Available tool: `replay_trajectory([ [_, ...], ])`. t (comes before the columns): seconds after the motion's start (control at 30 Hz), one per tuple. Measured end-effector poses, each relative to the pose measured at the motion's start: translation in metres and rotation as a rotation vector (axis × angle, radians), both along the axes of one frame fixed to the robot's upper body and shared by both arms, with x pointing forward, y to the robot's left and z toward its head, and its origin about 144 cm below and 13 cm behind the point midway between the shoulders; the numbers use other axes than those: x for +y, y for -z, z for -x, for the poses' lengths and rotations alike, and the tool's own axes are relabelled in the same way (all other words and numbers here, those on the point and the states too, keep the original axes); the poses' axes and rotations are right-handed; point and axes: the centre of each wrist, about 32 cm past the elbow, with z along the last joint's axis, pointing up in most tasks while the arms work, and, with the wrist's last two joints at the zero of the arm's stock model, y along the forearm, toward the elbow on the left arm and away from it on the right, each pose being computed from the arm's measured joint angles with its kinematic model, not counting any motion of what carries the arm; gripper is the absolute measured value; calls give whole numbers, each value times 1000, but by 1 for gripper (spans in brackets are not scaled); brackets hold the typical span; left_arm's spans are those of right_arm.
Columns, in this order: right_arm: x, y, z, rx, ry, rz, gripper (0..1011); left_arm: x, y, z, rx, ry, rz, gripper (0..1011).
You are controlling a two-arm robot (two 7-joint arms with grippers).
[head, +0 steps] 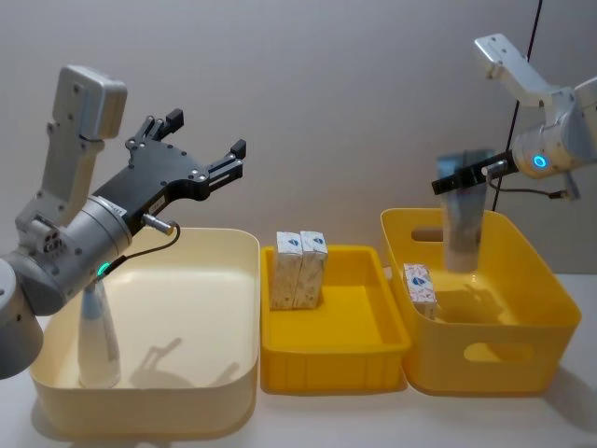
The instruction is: Bimanual collaborative sorting of washing and personal care products
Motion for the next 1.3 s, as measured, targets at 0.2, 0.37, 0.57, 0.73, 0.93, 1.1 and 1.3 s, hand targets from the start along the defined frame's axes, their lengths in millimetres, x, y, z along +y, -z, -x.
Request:
replay_trajectory([
  [0.2,0,0,0,2,-1,-1,1001,0,0,0,0,0,0,1003],
  [0.37,0,0,-1,4,-2,-2,1001,0,0,0,0,0,0,1003],
  [0.57,0,0,-1,6,-2,-3,1001,0,0,0,0,0,0,1003],
  [0.73,0,0,-1,7,-2,-3,1001,0,0,0,0,0,0,1003],
  [0.93,0,0,-1,8,-2,-4,1001,0,0,0,0,0,0,1003],
  [1.1,0,0,-1,8,-3,-4,1001,0,0,0,0,0,0,1003],
  [1.3,0,0,-1,8,-3,-5,1001,0,0,0,0,0,0,1003],
])
